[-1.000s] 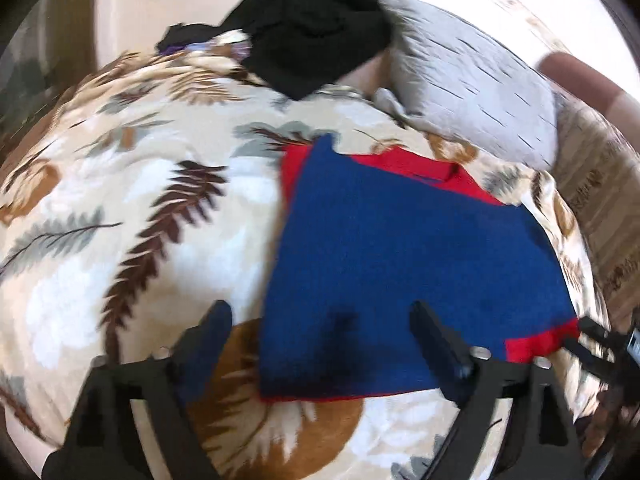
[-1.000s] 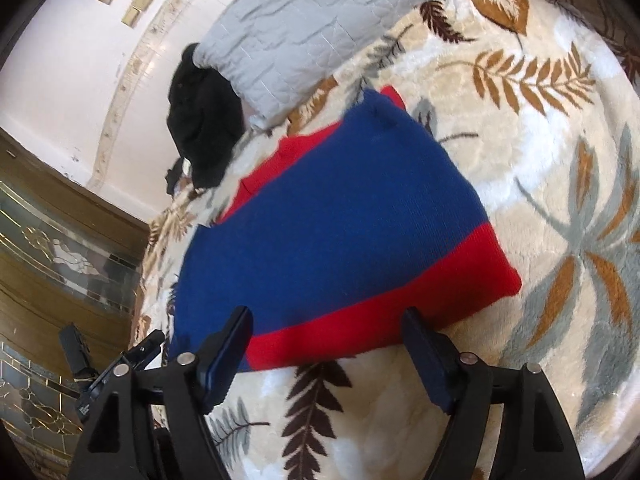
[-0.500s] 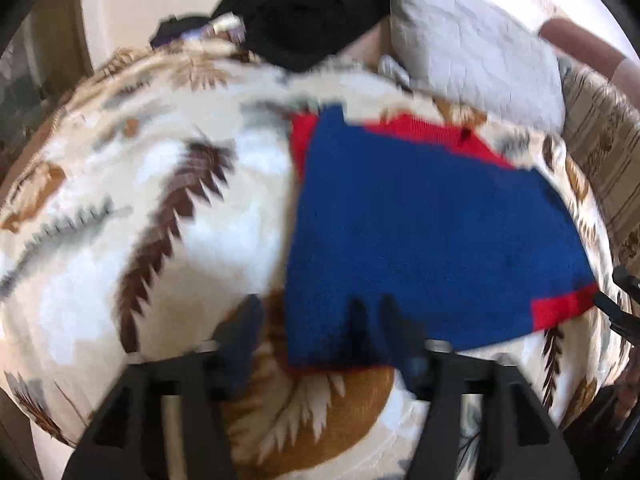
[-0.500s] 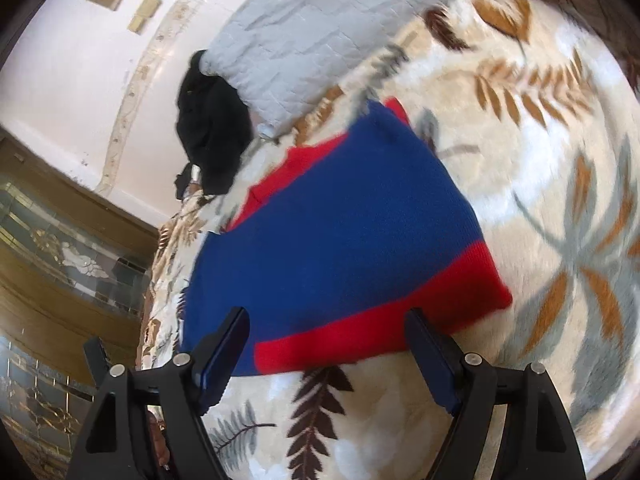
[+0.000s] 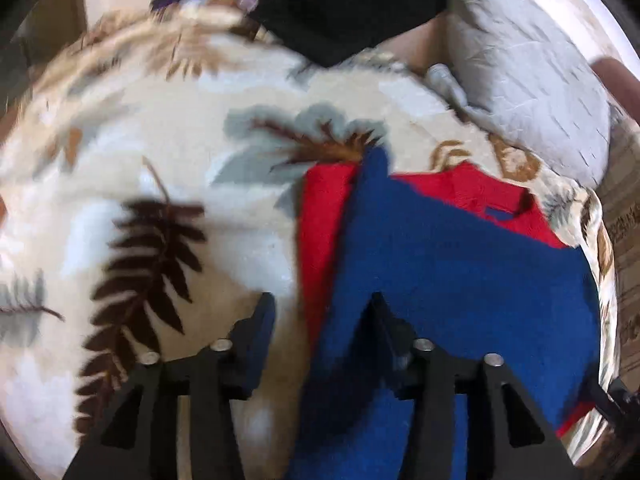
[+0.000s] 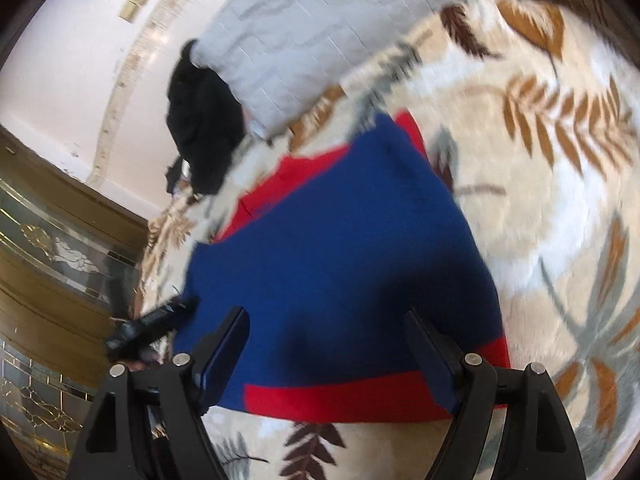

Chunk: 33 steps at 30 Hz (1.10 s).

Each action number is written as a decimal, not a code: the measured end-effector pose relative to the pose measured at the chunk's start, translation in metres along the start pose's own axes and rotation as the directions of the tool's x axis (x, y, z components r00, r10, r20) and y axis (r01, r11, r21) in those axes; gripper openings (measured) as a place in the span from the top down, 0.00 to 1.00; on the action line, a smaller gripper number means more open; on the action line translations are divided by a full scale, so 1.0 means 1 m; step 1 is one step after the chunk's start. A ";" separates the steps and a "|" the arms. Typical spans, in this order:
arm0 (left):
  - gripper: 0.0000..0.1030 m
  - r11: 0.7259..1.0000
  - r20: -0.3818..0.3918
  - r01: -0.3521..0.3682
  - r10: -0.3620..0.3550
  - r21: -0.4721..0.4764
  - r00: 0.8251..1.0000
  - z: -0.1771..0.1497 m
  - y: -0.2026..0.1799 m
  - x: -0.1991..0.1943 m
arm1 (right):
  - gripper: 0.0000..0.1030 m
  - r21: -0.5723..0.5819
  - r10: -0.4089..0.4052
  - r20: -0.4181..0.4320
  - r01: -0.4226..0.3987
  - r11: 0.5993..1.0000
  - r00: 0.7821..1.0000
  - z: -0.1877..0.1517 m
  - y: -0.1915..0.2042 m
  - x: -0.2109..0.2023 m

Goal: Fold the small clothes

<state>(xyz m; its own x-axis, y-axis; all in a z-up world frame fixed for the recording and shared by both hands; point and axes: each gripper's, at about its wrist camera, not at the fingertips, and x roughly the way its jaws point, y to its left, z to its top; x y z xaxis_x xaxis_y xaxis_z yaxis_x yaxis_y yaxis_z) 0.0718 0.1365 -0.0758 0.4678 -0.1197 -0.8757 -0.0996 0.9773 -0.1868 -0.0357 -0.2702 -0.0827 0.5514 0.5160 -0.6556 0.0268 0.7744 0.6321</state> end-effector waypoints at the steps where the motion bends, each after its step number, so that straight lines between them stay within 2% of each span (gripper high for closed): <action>1: 0.54 1.000 0.044 0.005 -0.006 0.019 0.999 0.001 -0.006 -0.010 | 0.20 -0.001 0.001 0.002 -0.001 1.000 1.000 0.000 0.000 0.001; 4: 0.30 0.998 0.127 0.015 -0.023 0.062 0.992 0.010 -0.020 -0.024 | 0.19 -0.012 0.021 0.014 -0.020 1.000 1.000 0.012 0.007 0.003; 5: 0.29 0.997 0.150 -0.013 0.000 0.081 0.989 0.015 -0.024 -0.021 | 0.19 -0.021 0.032 0.018 -0.032 0.999 0.999 0.020 0.011 0.006; 6: 0.29 0.995 0.139 -0.037 0.025 0.087 0.990 0.020 -0.024 -0.013 | 0.19 -0.023 0.047 0.020 -0.046 0.999 0.999 0.028 0.015 0.009; 8: 0.28 0.989 -0.005 -0.122 0.123 0.085 0.992 0.023 -0.017 0.027 | 0.16 -0.021 0.086 0.020 -0.086 0.996 0.996 0.050 0.014 0.024; 9: 0.26 0.991 -0.023 -0.110 0.112 0.072 0.993 0.021 -0.012 0.036 | 0.16 -0.015 0.059 0.021 -0.059 0.998 0.998 0.059 0.009 0.032; 10: 0.25 0.995 0.008 -0.089 0.088 0.042 0.996 0.020 -0.007 0.034 | 0.17 0.034 -0.012 0.009 0.012 0.999 1.000 0.072 -0.006 0.046; 12: 0.25 0.995 0.010 -0.097 0.097 0.034 0.995 0.018 -0.006 0.022 | 0.17 0.154 0.023 0.030 -0.027 0.988 0.999 0.083 -0.026 0.049; 14: 0.25 0.993 0.048 -0.107 0.105 0.043 0.993 0.012 -0.005 0.001 | 0.16 0.183 0.084 0.062 -0.094 0.979 0.995 0.085 -0.021 0.032; 16: 0.25 0.991 0.087 -0.121 0.116 0.052 0.989 0.003 -0.007 -0.014 | 0.17 0.141 0.107 0.090 -0.119 0.983 0.990 0.078 -0.010 0.015; 19: 0.25 0.987 0.113 -0.133 0.123 0.088 0.986 -0.009 -0.013 -0.032 | 0.16 0.126 0.139 0.092 -0.150 0.981 0.986 0.046 0.000 -0.008; 23: 0.24 0.981 0.147 -0.153 0.135 0.117 0.980 -0.028 -0.025 -0.053 | 0.16 0.148 0.170 0.046 -0.175 0.973 0.984 -0.016 0.002 -0.026; 26: 0.24 0.978 0.162 -0.152 0.129 0.143 0.978 -0.041 -0.034 -0.066 | 0.16 0.158 0.160 0.006 -0.159 0.975 0.987 -0.048 0.001 -0.028; 29: 0.24 0.976 0.165 -0.150 0.123 0.159 0.979 -0.051 -0.041 -0.074 | 0.16 0.185 0.149 -0.008 -0.145 0.972 0.989 -0.067 -0.003 -0.025; 33: 0.24 0.976 0.175 -0.144 0.115 0.163 0.978 -0.058 -0.047 -0.083 | 0.17 0.214 0.133 0.019 -0.134 0.968 0.991 -0.066 -0.009 -0.025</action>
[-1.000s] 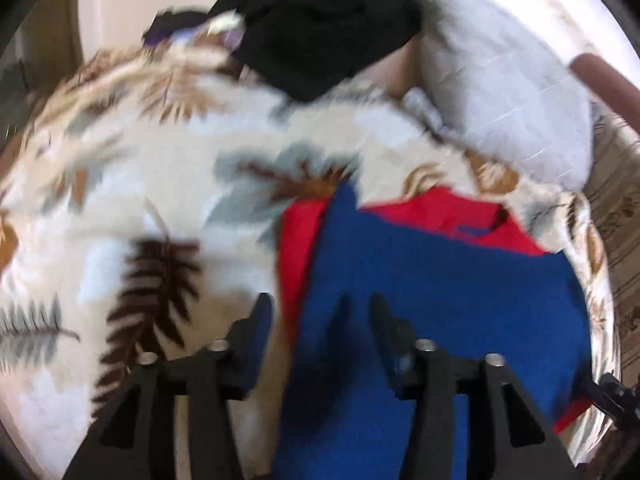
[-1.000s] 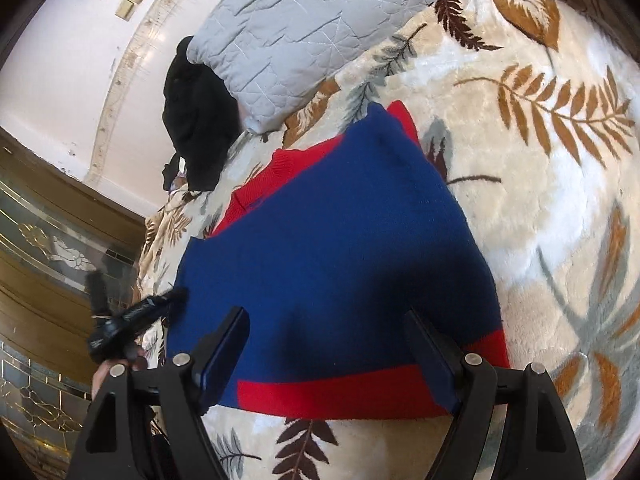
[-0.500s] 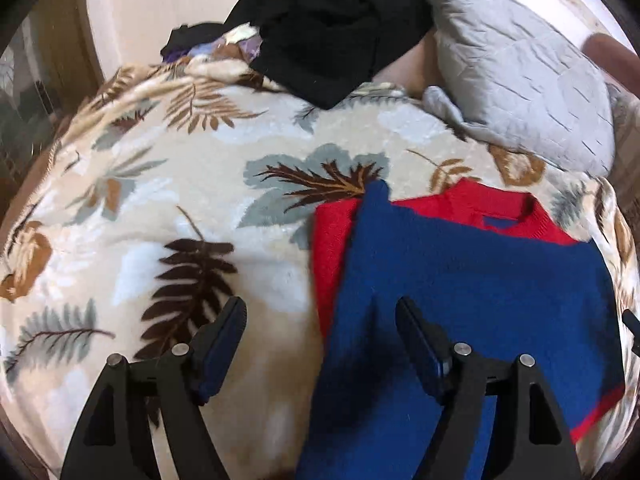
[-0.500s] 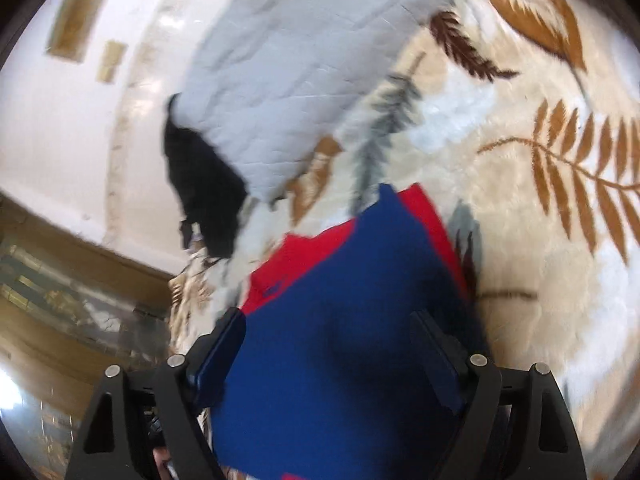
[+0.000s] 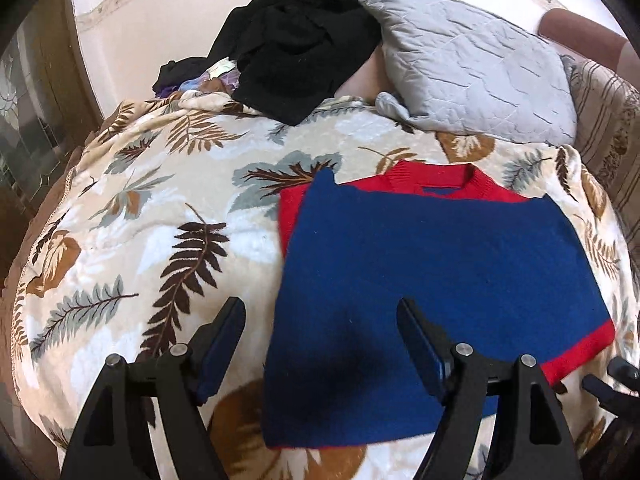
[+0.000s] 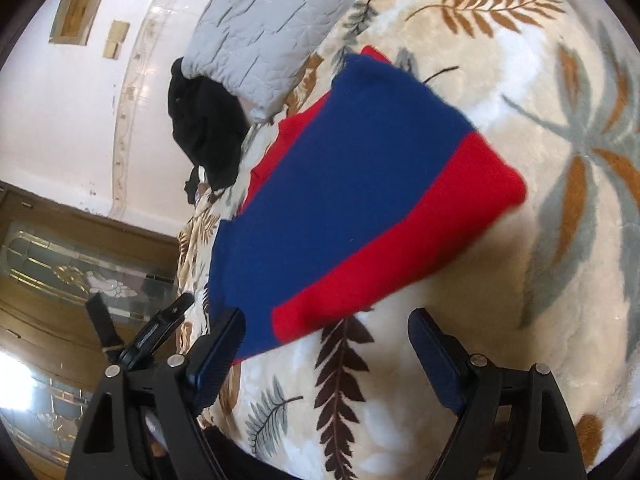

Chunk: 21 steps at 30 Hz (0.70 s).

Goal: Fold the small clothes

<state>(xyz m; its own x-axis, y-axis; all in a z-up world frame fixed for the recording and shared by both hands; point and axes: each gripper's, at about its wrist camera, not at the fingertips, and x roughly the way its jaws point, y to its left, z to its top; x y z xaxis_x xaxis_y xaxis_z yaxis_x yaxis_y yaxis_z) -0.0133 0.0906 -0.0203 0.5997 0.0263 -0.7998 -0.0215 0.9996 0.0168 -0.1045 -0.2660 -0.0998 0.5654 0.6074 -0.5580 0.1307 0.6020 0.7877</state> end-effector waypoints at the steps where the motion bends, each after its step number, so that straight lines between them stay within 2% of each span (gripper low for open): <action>1: 0.24 1.000 0.004 0.002 -0.002 0.001 1.000 -0.001 -0.001 -0.003 | 0.17 0.015 0.002 0.007 -0.002 1.000 1.000 0.003 -0.002 0.000; 13: 0.24 1.000 0.003 0.015 -0.015 0.011 1.000 -0.005 -0.018 -0.008 | 0.16 0.124 -0.032 0.076 0.022 0.992 0.997 0.026 -0.018 0.005; 16: 0.23 0.999 -0.006 0.055 -0.055 -0.002 0.998 -0.007 -0.027 0.000 | 0.16 0.139 -0.044 0.098 0.030 0.990 0.994 0.029 -0.019 0.005; 21: 0.23 0.995 -0.023 0.096 -0.096 0.031 0.995 -0.012 -0.051 0.016 | 0.16 0.153 -0.065 0.123 0.046 0.987 0.990 0.028 -0.021 0.000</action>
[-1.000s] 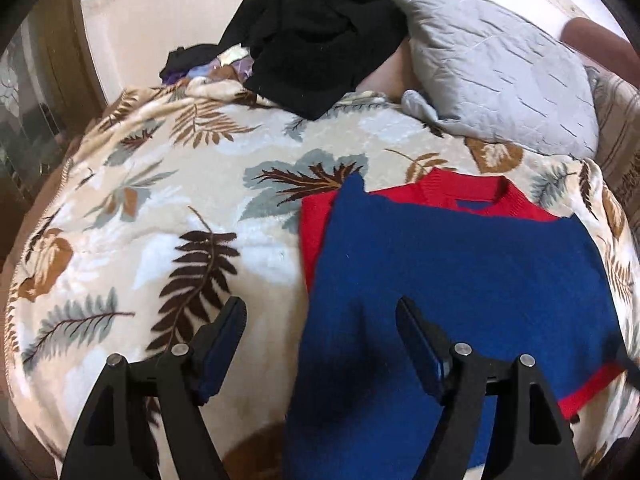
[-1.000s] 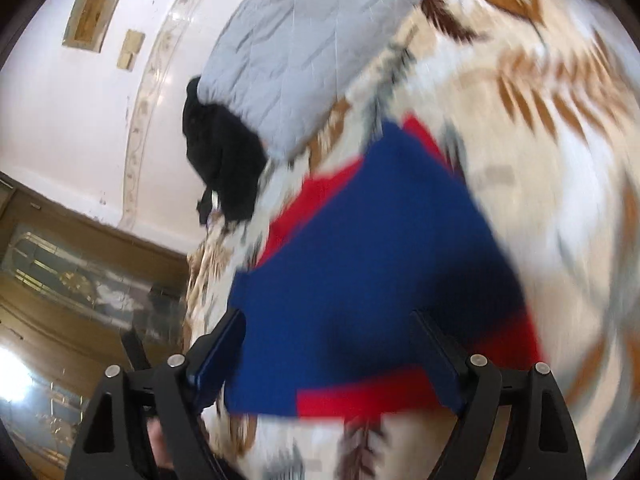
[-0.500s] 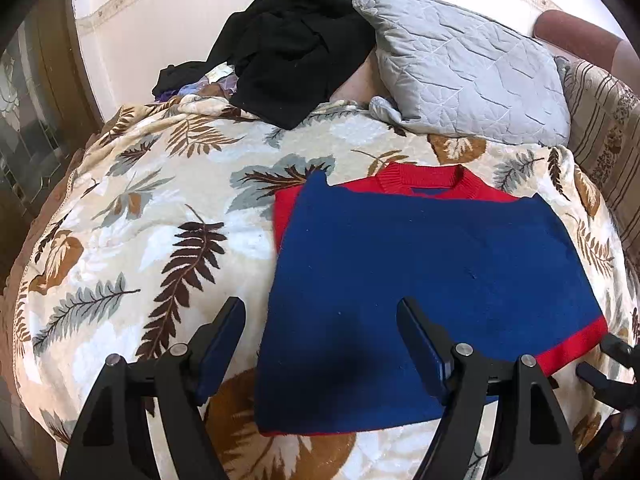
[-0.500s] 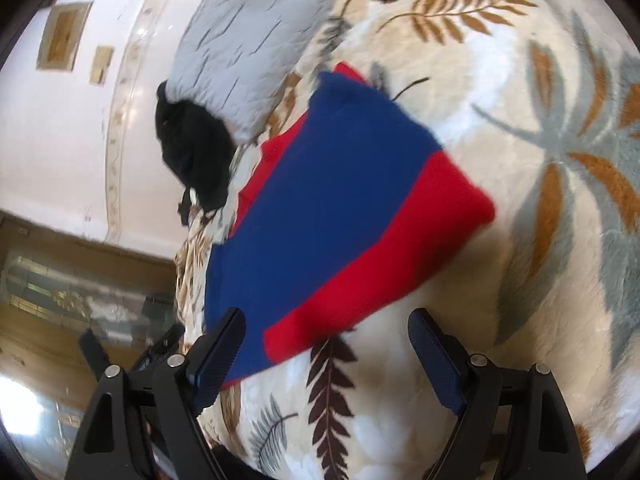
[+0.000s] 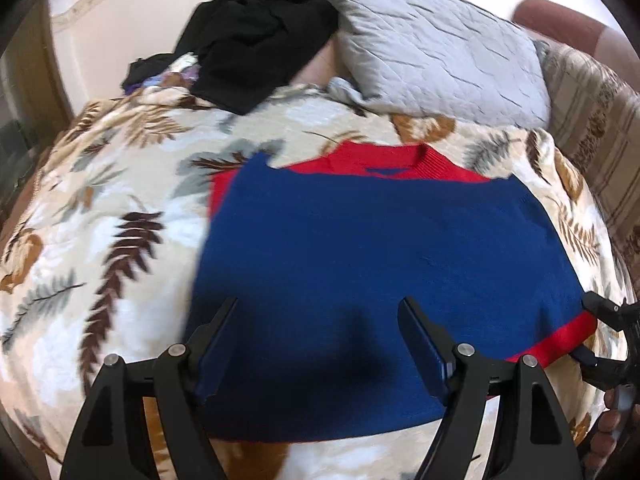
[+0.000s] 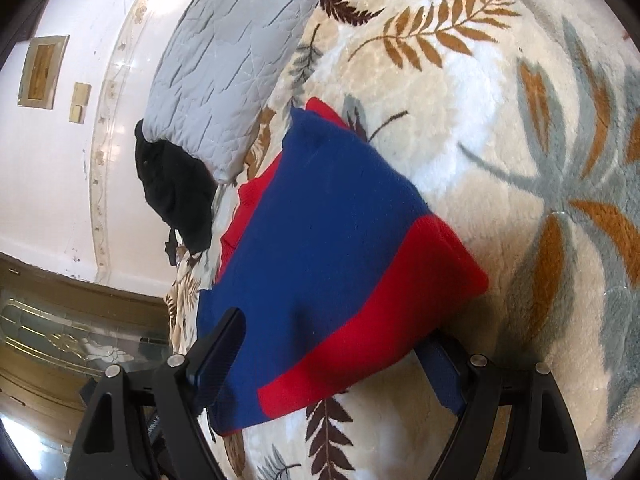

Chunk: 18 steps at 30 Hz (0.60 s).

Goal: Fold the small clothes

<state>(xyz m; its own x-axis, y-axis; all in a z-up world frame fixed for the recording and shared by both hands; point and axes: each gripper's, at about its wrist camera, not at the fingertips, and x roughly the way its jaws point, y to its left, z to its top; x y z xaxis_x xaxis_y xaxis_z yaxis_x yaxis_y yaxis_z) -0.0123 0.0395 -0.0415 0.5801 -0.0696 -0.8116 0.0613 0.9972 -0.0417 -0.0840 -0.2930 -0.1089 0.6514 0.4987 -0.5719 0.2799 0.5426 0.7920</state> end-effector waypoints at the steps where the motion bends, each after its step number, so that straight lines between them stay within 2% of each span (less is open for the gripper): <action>1: 0.23 1.000 -0.001 0.010 -0.010 0.007 1.000 -0.001 -0.005 0.004 | 0.16 0.003 -0.004 0.011 0.004 1.000 1.000 0.000 0.000 -0.002; 3: 0.20 1.000 -0.006 0.018 -0.018 0.017 1.000 -0.003 -0.013 0.016 | 0.16 -0.005 -0.018 0.023 0.018 1.000 1.000 0.002 0.000 -0.001; 5: 0.14 0.999 -0.078 -0.030 0.033 0.043 0.996 -0.010 -0.021 0.046 | 0.16 -0.010 -0.037 0.035 0.038 0.999 0.999 0.008 0.002 0.004; 7: 0.10 0.993 -0.017 -0.074 0.075 0.091 0.997 -0.013 -0.029 0.045 | 0.17 -0.033 -0.059 0.046 0.061 0.998 0.997 0.012 0.008 0.007; 9: 0.11 0.995 -0.037 -0.057 0.061 0.083 0.997 -0.008 -0.029 0.037 | 0.34 -0.075 -0.095 0.051 0.099 0.992 0.994 0.015 0.015 0.009; 10: 0.11 0.998 -0.009 -0.035 0.036 0.055 0.999 -0.005 -0.026 0.027 | 0.54 -0.098 -0.113 0.050 0.117 0.988 0.992 0.016 0.019 0.010; 11: 0.11 0.999 0.025 -0.033 0.032 0.038 0.999 -0.002 -0.024 0.019 | 0.56 -0.110 -0.130 0.055 0.135 0.985 0.990 0.017 0.020 0.010; 12: 0.11 0.999 0.068 -0.037 0.036 0.023 0.997 0.000 -0.023 0.011 | 0.56 -0.113 -0.134 0.056 0.140 0.984 0.989 0.017 0.020 0.011; 13: 0.11 0.999 0.076 -0.033 0.031 0.020 0.997 0.001 -0.023 0.011 | 0.52 -0.102 -0.129 0.051 0.133 0.986 0.990 0.018 0.017 0.013; 14: 0.11 0.999 0.058 -0.028 0.026 0.025 0.998 0.000 -0.024 0.017 | 0.32 -0.087 -0.116 0.039 0.119 0.989 0.992 0.018 0.013 0.017; 15: 0.11 0.999 0.000 -0.029 0.029 0.046 1.000 -0.002 -0.027 0.033 | 0.27 -0.083 -0.095 0.040 0.098 0.992 0.995 0.018 0.012 0.019; 16: 0.07 0.995 -0.060 -0.052 0.057 0.086 0.997 -0.008 -0.031 0.052 | 0.26 -0.096 -0.099 0.051 0.103 0.990 0.994 0.018 0.014 0.020; 17: 0.03 0.991 0.013 -0.077 0.076 0.112 0.997 -0.012 -0.034 0.051 | 0.25 -0.117 -0.115 0.056 0.120 0.986 0.992 0.018 0.018 0.022; 18: 0.03 0.989 0.017 -0.081 0.080 0.122 0.997 -0.012 -0.036 0.051 | 0.25 -0.135 -0.119 0.054 0.125 0.983 0.991 0.019 0.022 0.026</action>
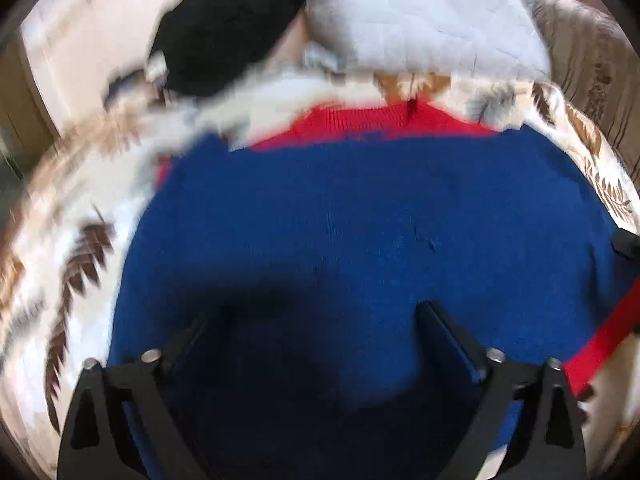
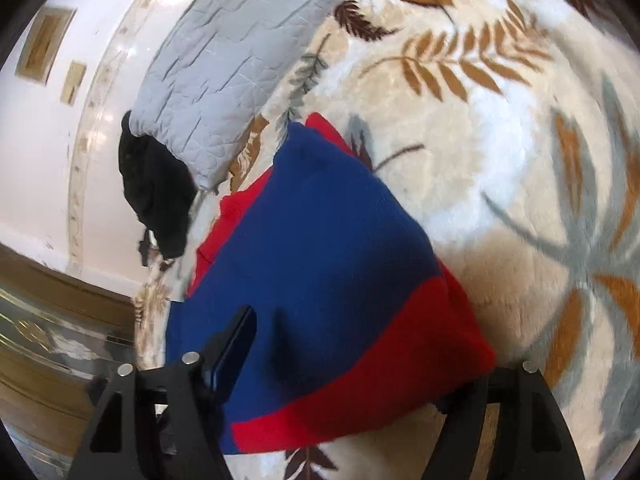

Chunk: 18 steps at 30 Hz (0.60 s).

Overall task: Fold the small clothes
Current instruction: 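Grasp one side of the sweater with both tools and fold it over the other half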

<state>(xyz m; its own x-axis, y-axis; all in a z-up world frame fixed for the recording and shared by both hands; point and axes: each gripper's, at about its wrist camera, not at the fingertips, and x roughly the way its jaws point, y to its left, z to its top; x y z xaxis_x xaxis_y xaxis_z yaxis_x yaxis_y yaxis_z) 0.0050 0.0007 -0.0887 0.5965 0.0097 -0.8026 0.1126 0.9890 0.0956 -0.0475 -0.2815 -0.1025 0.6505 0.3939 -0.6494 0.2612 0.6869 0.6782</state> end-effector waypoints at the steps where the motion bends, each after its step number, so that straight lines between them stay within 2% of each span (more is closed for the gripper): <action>1: 0.03 1.000 -0.016 0.015 -0.015 -0.017 1.000 0.001 0.002 0.001 | 0.40 -0.013 -0.004 -0.006 0.004 1.000 1.000 0.003 0.004 0.003; 2: 0.03 0.999 -0.029 0.039 -0.040 -0.039 0.999 0.004 0.006 0.001 | 0.84 -0.034 -0.046 -0.036 0.045 0.998 0.998 0.008 0.009 0.011; 3: 0.03 0.998 -0.035 0.050 -0.052 -0.040 0.998 0.004 0.009 0.000 | 0.84 -0.051 -0.054 -0.038 0.052 0.997 0.998 0.011 0.015 0.012; 5: 0.03 0.994 -0.038 0.095 -0.097 -0.046 0.995 0.004 0.018 -0.007 | 0.85 -0.159 -0.076 0.008 0.076 0.984 0.997 0.016 0.050 0.001; 7: 0.03 0.980 0.012 0.145 -0.144 -0.137 0.989 -0.001 0.045 -0.024 | 0.85 -0.297 -0.057 0.071 0.076 0.952 0.996 0.014 0.099 -0.015; 10: 0.03 0.930 0.097 0.189 -0.167 -0.314 0.981 -0.018 0.104 -0.051 | 0.88 -0.543 0.018 0.141 0.062 0.838 0.990 -0.017 0.190 -0.032; 11: 0.03 0.905 0.123 0.196 -0.161 -0.379 0.979 -0.027 0.128 -0.060 | 0.88 -0.632 0.050 0.141 0.051 0.773 0.989 -0.040 0.222 -0.031; 12: 0.03 0.884 0.137 0.195 -0.150 -0.425 0.979 -0.034 0.147 -0.067 | 0.88 -0.682 0.063 0.126 0.040 0.731 0.990 -0.057 0.238 -0.026; 13: 0.03 0.867 0.148 0.194 -0.140 -0.459 0.979 -0.040 0.163 -0.072 | 0.88 -0.750 0.063 0.088 0.024 0.661 0.994 -0.085 0.256 -0.011; 14: 0.03 0.847 0.159 0.195 -0.133 -0.495 0.978 -0.049 0.182 -0.077 | 0.88 -0.794 0.052 0.041 0.001 0.608 0.998 -0.109 0.263 0.006; 15: 0.03 0.837 0.156 0.196 -0.134 -0.511 0.979 -0.052 0.192 -0.078 | 0.89 -0.818 0.027 -0.004 -0.019 0.575 1.000 -0.126 0.264 0.024; 16: 0.04 0.824 0.144 0.199 -0.143 -0.530 0.979 -0.057 0.204 -0.077 | 0.89 -0.835 -0.020 -0.060 -0.039 0.549 0.998 -0.143 0.261 0.049; 17: 0.03 0.815 0.135 0.202 -0.153 -0.543 0.979 -0.061 0.212 -0.074 | 0.89 -0.833 -0.100 -0.135 -0.058 0.550 0.986 -0.160 0.250 0.085; 18: 0.04 0.806 0.126 0.209 -0.167 -0.554 0.978 -0.063 0.218 -0.072 | 0.89 -0.821 -0.143 -0.182 -0.070 0.567 0.973 -0.169 0.239 0.102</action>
<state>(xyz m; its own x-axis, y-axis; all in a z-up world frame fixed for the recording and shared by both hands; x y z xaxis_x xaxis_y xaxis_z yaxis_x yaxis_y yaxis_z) -0.0639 0.2247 -0.0471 0.6650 -0.1743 -0.7262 -0.2248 0.8806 -0.4172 -0.0390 0.0259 -0.0644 0.4657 0.3961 -0.7914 -0.4830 0.8631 0.1477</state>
